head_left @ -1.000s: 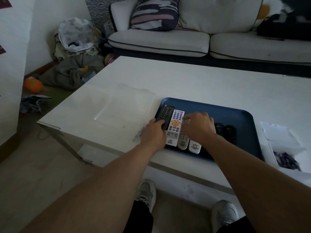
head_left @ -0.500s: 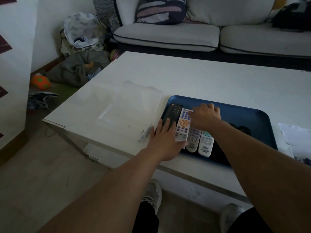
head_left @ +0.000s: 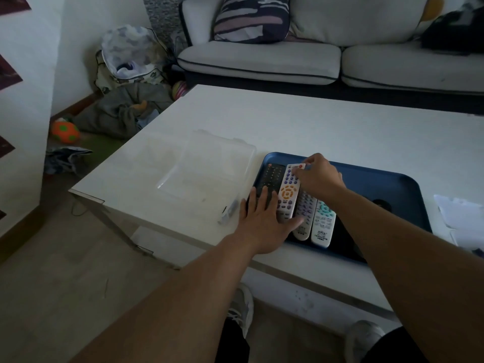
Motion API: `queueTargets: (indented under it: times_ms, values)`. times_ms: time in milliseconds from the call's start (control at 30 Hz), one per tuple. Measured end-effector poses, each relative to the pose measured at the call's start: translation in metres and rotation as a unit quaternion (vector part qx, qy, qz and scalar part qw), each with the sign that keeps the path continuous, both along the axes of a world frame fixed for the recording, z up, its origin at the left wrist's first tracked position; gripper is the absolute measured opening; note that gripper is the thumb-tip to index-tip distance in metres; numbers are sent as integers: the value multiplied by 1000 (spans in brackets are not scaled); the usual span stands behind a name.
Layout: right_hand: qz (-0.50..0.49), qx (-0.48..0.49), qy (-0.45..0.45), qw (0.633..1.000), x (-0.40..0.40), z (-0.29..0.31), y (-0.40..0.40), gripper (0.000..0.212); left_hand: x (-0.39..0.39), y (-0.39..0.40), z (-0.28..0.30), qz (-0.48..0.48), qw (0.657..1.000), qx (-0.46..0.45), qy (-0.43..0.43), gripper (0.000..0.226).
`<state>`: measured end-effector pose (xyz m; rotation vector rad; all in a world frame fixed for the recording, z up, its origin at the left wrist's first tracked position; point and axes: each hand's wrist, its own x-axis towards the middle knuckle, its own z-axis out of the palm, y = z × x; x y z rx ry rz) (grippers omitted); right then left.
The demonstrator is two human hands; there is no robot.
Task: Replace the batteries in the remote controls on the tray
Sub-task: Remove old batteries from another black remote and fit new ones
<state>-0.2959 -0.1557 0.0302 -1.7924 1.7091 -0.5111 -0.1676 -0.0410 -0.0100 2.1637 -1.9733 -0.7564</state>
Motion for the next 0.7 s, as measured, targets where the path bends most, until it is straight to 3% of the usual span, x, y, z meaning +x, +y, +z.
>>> queueTargets:
  times_ms: [200, 333, 400, 500, 633, 700]
  values:
    - [-78, 11, -191, 978, -15, 13, 21, 27, 0, 1, 4, 4, 1000, -3, 19, 101]
    - [-72, -42, -251, 964, -27, 29, 42, 22, -3, 2, 11, 24, 998, -44, 39, 98]
    - [-62, -62, -281, 956, -32, 40, 54, 19, -7, 1, 18, 33, 991, -107, 75, 96]
    - [-73, -87, -345, 932, -39, 57, 69, 18, -14, 0, 29, 60, 963, -176, 196, 79]
    - [-108, -131, -341, 924, -44, 73, 88, 21, -24, 14, 46, 25, 945, -226, 237, 67]
    - [-76, -145, -315, 935, -45, 75, 96, 20, -28, 19, 51, 28, 937, -240, 251, 62]
